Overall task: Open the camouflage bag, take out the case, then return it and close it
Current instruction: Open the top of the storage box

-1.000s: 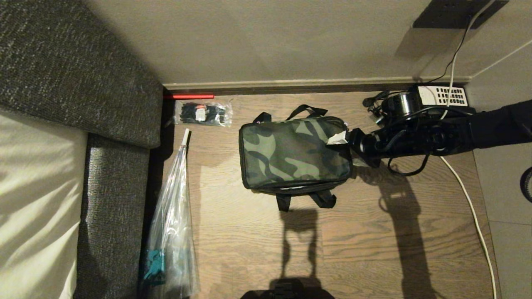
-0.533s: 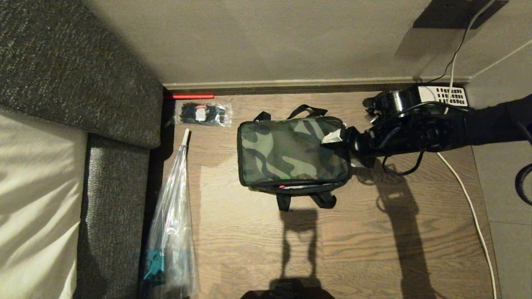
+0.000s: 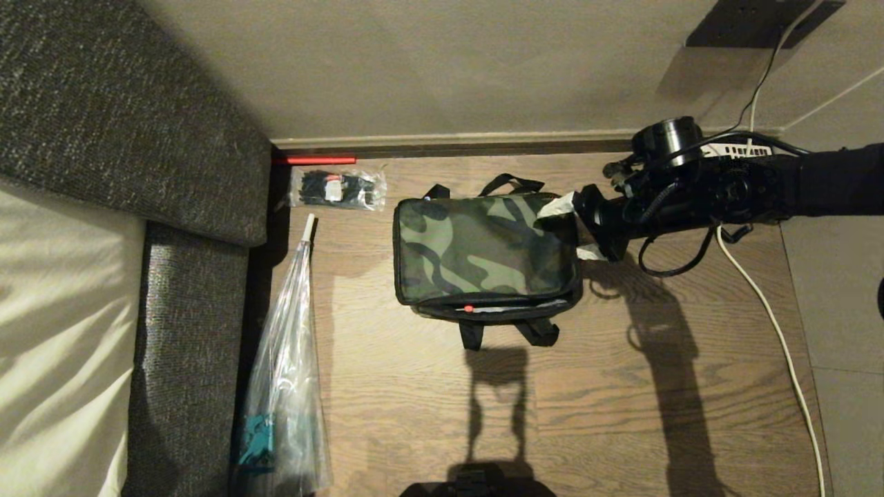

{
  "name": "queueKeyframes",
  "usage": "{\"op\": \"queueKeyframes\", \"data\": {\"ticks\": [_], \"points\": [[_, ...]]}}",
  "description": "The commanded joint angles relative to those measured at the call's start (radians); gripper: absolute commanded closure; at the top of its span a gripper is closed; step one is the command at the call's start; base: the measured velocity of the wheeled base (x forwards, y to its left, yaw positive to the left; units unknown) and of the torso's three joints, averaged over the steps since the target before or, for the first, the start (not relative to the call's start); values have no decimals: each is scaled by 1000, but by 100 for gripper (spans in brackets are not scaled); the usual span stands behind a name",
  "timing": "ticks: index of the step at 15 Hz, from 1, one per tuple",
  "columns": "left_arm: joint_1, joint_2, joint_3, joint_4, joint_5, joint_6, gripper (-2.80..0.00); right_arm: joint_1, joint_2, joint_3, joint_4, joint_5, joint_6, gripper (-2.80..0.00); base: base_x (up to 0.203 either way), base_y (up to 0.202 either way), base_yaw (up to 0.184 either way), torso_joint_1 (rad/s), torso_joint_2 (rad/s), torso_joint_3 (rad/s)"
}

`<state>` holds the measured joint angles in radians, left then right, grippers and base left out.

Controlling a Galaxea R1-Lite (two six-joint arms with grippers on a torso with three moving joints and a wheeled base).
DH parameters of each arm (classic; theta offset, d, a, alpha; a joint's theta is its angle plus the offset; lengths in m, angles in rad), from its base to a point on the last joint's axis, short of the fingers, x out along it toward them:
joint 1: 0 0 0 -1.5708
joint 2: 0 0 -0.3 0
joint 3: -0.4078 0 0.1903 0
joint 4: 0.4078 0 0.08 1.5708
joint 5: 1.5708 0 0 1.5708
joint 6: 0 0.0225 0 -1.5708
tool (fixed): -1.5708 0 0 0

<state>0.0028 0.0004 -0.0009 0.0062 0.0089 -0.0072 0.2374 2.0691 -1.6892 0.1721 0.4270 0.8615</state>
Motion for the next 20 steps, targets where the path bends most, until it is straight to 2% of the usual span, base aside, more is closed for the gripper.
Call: {"op": "queueKeyframes", "data": {"ticks": [1, 10, 20], "points": [[0, -2, -1, 0, 0, 0, 0, 0, -6, -19, 2, 2, 5, 0, 0, 0, 0, 0, 0, 0], [0, -2, 1, 0, 0, 0, 0, -4, 1, -56, 30, 4, 14, 0, 0, 0, 0, 0, 0, 0], [0, -2, 1, 0, 0, 0, 0, -28, -29, -200, 24, -11, 73, 0, 0, 0, 0, 0, 0, 0]]}}
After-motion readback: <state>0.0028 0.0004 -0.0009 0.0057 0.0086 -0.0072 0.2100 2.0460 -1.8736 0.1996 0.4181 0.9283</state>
